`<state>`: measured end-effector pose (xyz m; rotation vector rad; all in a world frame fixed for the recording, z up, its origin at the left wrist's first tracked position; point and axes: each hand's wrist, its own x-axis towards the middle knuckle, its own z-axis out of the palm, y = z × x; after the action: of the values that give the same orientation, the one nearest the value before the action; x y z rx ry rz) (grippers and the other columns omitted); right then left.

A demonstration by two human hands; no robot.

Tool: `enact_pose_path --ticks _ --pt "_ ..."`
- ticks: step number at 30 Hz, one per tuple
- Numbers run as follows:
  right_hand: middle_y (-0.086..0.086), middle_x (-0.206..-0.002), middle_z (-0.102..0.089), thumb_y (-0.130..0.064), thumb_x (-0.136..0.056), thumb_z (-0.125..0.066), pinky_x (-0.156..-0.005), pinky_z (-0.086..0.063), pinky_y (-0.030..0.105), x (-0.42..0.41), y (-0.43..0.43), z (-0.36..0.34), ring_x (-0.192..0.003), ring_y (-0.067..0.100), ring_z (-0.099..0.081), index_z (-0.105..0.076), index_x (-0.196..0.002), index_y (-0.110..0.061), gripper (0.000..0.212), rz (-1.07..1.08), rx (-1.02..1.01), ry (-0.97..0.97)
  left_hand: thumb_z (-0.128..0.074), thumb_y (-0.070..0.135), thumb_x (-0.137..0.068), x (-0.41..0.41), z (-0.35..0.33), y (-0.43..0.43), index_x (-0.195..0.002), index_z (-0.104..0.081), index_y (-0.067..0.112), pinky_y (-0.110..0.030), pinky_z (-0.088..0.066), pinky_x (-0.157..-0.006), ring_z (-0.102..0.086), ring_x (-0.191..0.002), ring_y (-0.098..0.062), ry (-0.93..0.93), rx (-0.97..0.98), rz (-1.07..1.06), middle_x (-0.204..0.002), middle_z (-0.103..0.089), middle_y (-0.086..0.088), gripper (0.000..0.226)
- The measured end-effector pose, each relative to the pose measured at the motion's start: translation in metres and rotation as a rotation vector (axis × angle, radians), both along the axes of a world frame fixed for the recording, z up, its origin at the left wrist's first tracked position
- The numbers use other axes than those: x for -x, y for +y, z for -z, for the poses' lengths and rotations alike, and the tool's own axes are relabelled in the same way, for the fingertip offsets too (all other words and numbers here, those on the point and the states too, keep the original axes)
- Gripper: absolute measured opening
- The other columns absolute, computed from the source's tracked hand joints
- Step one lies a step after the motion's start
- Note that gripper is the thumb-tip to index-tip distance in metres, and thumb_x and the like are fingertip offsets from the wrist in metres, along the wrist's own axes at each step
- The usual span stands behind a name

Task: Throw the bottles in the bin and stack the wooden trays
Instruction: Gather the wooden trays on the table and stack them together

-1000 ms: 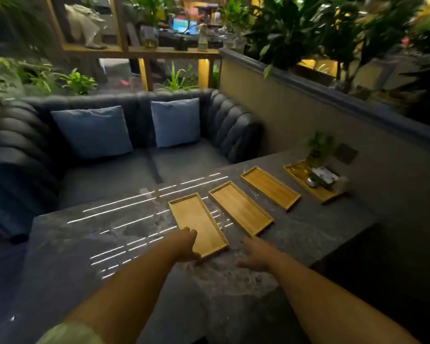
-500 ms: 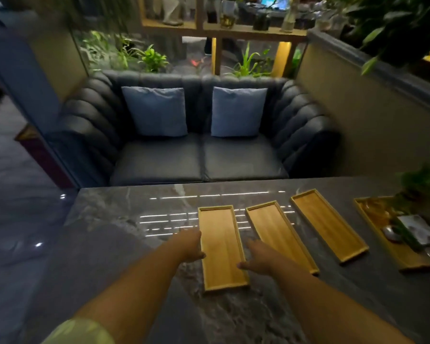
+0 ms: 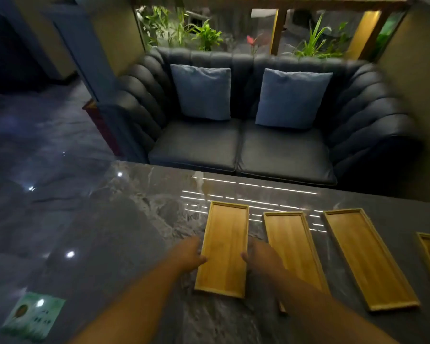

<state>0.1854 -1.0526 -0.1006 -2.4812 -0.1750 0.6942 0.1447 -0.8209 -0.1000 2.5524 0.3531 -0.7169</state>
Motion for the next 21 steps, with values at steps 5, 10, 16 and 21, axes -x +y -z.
enact_pose_path --ticks 5,10,16,21 --pt "-0.001 -0.123 -0.066 -0.034 -0.093 -0.056 -0.095 -0.052 0.039 0.003 0.004 0.019 -0.111 0.021 -0.062 -0.055 -0.129 -0.027 0.037 0.085 -0.041 0.039 -0.066 0.043 -0.083 -0.007 0.020 -0.004 -0.124 -0.049 0.018 -0.041 -0.049 -0.096 -0.059 -0.115 -0.026 0.005 0.047 -0.055 -0.129 -0.059 -0.009 0.051" --pt "0.000 -0.112 -0.066 -0.039 -0.092 -0.057 -0.088 -0.055 0.041 0.003 0.010 0.036 -0.100 0.020 -0.063 -0.055 -0.115 -0.025 0.027 0.170 -0.005 0.077 -0.061 0.042 -0.087 -0.013 0.040 -0.005 -0.117 -0.054 0.017 -0.038 -0.051 -0.090 -0.061 -0.106 -0.026 -0.011 0.072 -0.066 -0.120 -0.063 -0.010 0.040" --pt "-0.001 -0.103 -0.064 -0.041 -0.091 -0.058 -0.081 -0.056 0.041 0.002 0.013 0.047 -0.090 0.017 -0.062 -0.052 -0.102 -0.027 0.019 0.219 0.047 0.074 -0.058 0.047 -0.087 -0.016 0.054 -0.003 -0.116 -0.054 0.021 -0.033 -0.048 -0.080 -0.063 -0.098 -0.022 -0.078 0.103 -0.106 -0.114 -0.066 -0.005 0.038" --pt "0.002 -0.108 -0.064 -0.036 -0.093 -0.057 -0.079 -0.053 0.037 0.004 0.017 0.043 -0.096 0.022 -0.062 -0.052 -0.109 -0.023 0.021 0.216 0.093 0.048 -0.055 0.042 -0.091 -0.020 0.056 -0.003 -0.115 -0.054 0.019 -0.033 -0.046 -0.077 -0.063 -0.097 -0.025 -0.125 0.116 -0.093 -0.112 -0.066 -0.008 0.034"
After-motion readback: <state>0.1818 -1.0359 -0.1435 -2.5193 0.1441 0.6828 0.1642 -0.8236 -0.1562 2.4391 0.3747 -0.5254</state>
